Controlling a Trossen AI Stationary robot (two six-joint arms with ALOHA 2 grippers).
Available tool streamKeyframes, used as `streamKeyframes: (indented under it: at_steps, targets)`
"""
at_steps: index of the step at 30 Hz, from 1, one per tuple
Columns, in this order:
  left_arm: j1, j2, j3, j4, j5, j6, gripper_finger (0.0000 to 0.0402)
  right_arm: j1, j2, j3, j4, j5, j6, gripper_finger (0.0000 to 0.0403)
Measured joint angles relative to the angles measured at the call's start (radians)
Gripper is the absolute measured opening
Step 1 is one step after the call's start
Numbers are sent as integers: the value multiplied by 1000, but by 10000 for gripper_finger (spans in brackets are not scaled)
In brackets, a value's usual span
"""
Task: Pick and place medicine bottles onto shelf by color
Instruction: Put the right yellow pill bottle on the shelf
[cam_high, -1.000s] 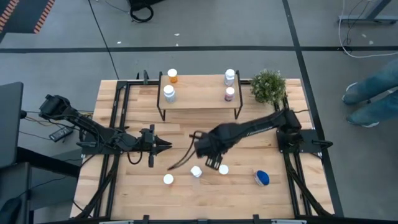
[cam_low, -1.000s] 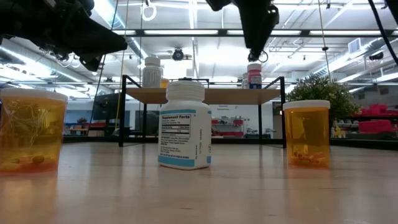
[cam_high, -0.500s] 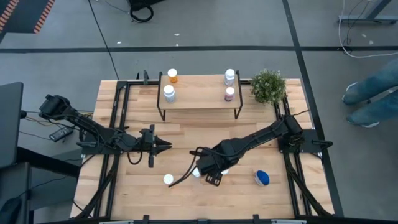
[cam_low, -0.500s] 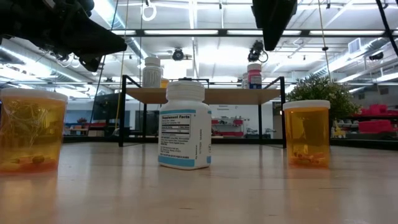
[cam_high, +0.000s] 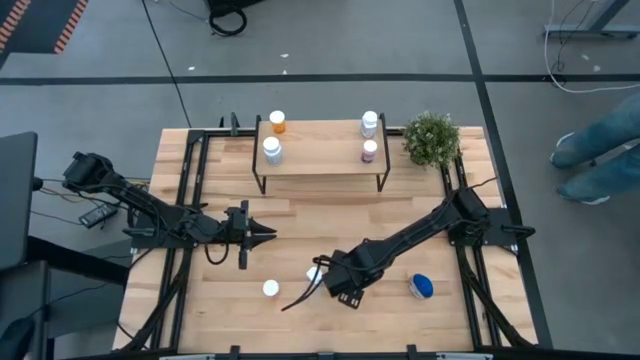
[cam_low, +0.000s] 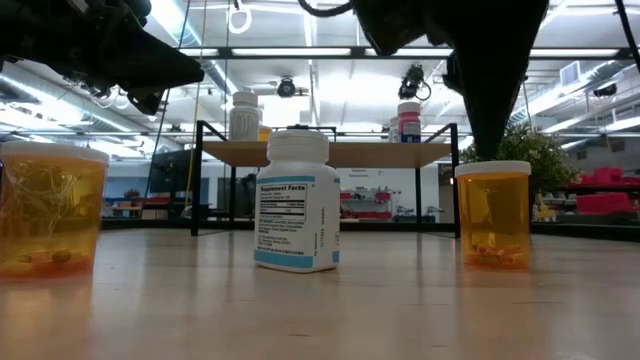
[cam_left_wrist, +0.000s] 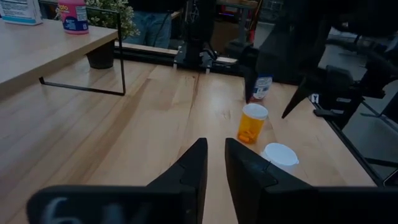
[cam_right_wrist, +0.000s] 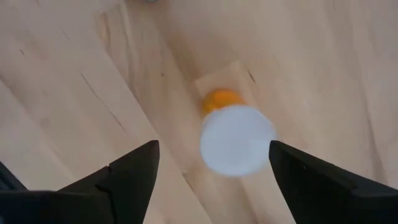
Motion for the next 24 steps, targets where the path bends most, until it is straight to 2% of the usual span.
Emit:
streamKeyframes:
  at_steps: [12, 24]
  targets:
    - [0, 0, 0, 0, 0, -3, 62, -2, 0, -81, 63, 50, -20, 312]
    - [0, 0, 0, -6, 0, -4, 64, -3, -23, -77, 37, 54, -4, 312]
